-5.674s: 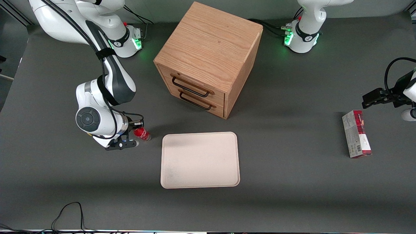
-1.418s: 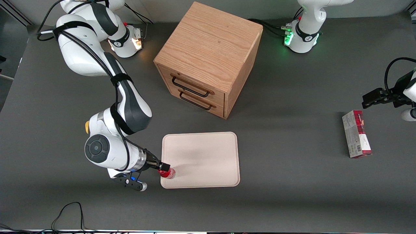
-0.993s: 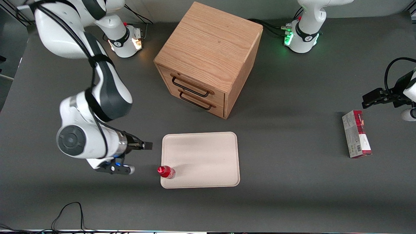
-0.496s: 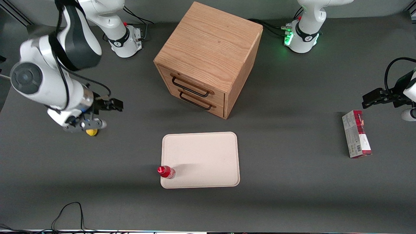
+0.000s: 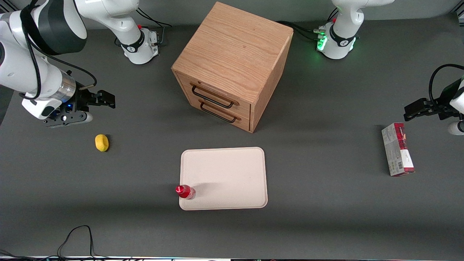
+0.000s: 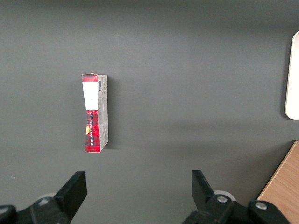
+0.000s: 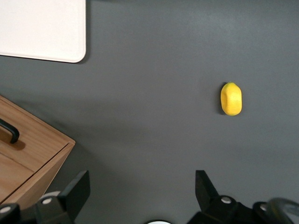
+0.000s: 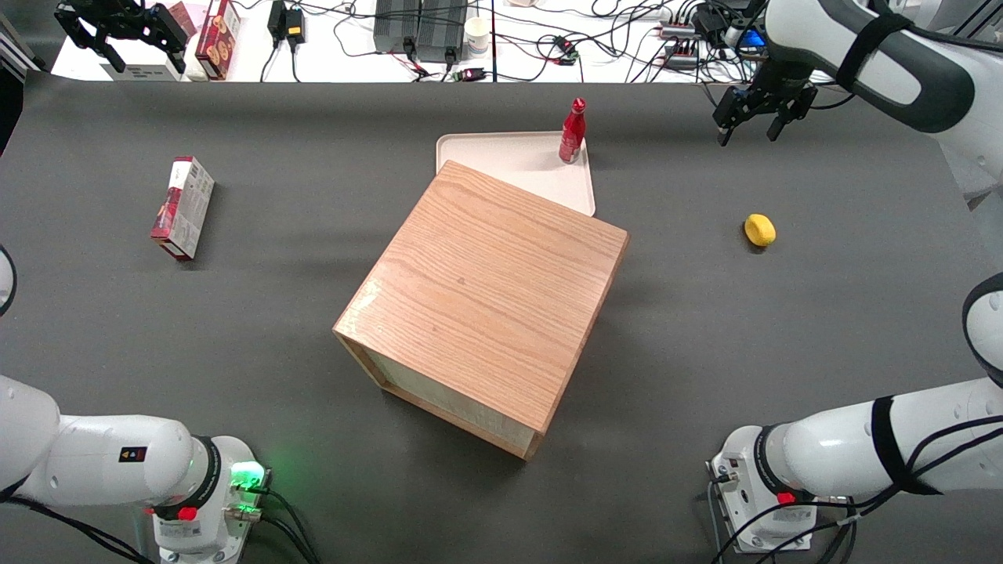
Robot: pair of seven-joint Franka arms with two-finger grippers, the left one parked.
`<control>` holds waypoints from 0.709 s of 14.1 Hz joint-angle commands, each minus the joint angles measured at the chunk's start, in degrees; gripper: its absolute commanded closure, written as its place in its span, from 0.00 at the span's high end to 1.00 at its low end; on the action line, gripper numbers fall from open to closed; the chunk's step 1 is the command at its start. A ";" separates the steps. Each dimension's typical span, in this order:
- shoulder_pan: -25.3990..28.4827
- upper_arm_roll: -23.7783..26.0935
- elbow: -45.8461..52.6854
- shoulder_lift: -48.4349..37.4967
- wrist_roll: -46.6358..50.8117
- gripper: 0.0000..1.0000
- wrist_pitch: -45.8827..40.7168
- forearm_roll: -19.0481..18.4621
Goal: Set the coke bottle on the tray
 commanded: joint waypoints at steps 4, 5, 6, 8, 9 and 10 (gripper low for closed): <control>4.43 -5.05 6.32 1.74 -1.10 1.00 -4.17 0.51; 4.08 -4.96 7.37 1.74 -1.19 1.00 -5.48 0.43; 4.07 -4.88 8.25 1.92 -1.19 1.00 -6.80 0.42; 3.99 -4.88 9.48 2.36 -2.14 1.00 -7.95 0.51; 3.99 -4.88 10.53 2.71 -2.33 1.00 -8.83 0.51; 3.99 -4.88 11.15 3.06 -2.42 1.00 -9.71 0.86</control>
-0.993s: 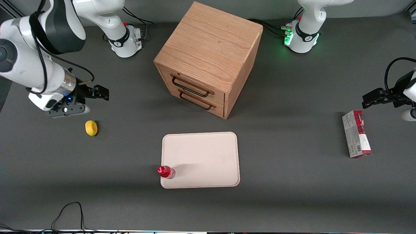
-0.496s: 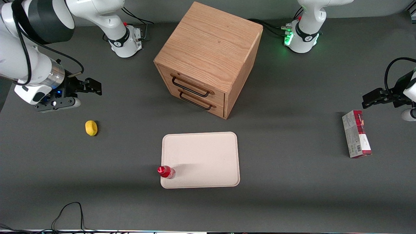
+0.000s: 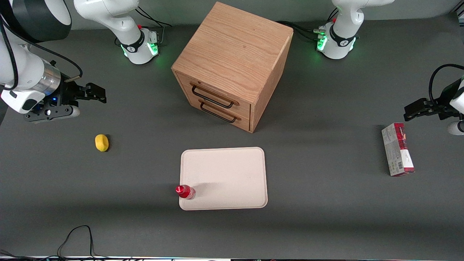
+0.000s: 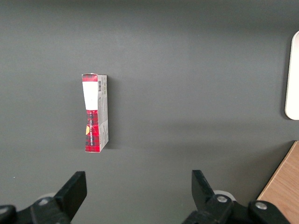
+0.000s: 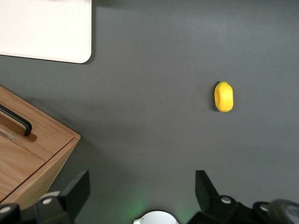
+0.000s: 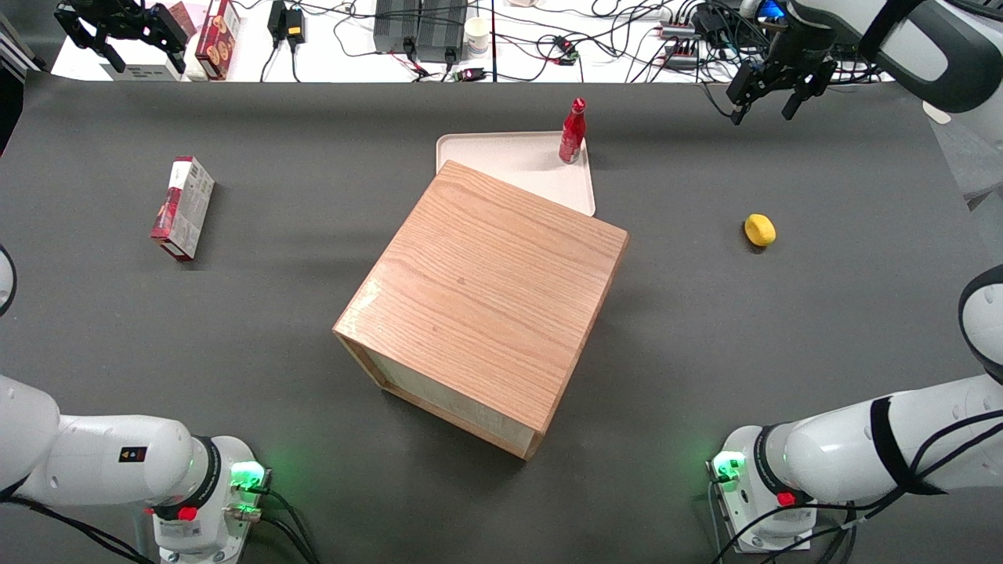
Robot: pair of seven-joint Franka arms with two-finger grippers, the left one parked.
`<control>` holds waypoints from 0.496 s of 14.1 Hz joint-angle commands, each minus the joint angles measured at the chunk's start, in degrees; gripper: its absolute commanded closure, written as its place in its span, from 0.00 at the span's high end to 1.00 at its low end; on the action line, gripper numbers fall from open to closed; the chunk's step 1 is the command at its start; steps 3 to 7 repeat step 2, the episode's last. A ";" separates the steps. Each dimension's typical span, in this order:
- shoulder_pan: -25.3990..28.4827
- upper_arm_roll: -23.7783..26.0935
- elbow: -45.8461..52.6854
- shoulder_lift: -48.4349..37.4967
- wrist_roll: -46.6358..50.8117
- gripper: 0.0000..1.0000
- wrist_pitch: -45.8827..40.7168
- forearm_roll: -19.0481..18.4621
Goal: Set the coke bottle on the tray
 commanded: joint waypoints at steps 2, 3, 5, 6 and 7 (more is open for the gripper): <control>-0.28 -0.44 4.02 2.30 -1.44 1.00 -2.90 1.54; -0.28 -0.44 4.02 2.30 -1.44 1.00 -2.90 1.54; -0.28 -0.44 4.02 2.30 -1.44 1.00 -2.90 1.54; -0.28 -0.44 4.02 2.30 -1.44 1.00 -2.90 1.54; -0.28 -0.44 4.02 2.30 -1.44 1.00 -2.90 1.54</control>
